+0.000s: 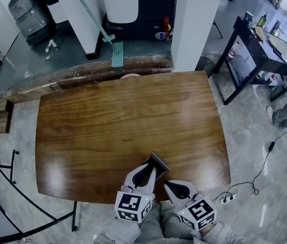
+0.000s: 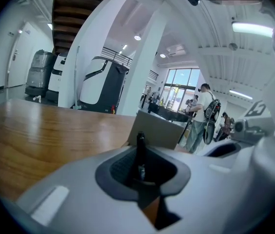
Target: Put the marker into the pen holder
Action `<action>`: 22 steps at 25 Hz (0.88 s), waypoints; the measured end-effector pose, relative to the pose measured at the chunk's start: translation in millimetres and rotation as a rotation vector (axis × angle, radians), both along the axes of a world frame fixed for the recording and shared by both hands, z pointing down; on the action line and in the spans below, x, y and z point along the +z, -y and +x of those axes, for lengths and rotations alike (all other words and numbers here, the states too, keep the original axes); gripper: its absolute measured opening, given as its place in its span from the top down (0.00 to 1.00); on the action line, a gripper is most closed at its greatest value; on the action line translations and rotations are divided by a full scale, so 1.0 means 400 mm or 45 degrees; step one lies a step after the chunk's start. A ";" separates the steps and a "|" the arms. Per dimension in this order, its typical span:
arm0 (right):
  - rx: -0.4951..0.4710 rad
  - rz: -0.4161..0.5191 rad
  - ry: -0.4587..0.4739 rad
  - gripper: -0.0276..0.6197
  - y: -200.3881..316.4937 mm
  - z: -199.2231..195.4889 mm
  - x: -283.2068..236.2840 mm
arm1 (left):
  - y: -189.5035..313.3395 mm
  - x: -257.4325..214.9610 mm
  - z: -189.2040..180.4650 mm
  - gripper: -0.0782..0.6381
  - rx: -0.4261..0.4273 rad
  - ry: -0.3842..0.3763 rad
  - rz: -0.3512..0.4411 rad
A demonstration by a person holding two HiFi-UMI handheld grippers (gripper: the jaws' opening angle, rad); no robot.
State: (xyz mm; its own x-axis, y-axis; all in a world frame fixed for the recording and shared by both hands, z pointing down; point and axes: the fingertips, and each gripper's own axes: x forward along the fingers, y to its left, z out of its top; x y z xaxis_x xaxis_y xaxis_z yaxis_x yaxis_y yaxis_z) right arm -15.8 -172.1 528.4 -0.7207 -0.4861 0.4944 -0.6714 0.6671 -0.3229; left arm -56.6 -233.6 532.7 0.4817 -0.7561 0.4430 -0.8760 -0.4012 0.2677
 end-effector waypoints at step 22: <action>0.028 0.020 0.025 0.96 -0.009 0.037 -0.035 | 0.031 -0.010 0.017 0.77 0.044 0.118 -0.021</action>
State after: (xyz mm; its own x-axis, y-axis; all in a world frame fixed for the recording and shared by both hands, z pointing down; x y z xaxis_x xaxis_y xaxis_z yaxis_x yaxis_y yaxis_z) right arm -1.1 -168.5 514.3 -0.7191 -0.5095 0.4726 -0.6797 0.6574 -0.3254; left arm -49.9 -245.9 528.6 0.4640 -0.7319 0.4990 -0.8829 -0.4281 0.1930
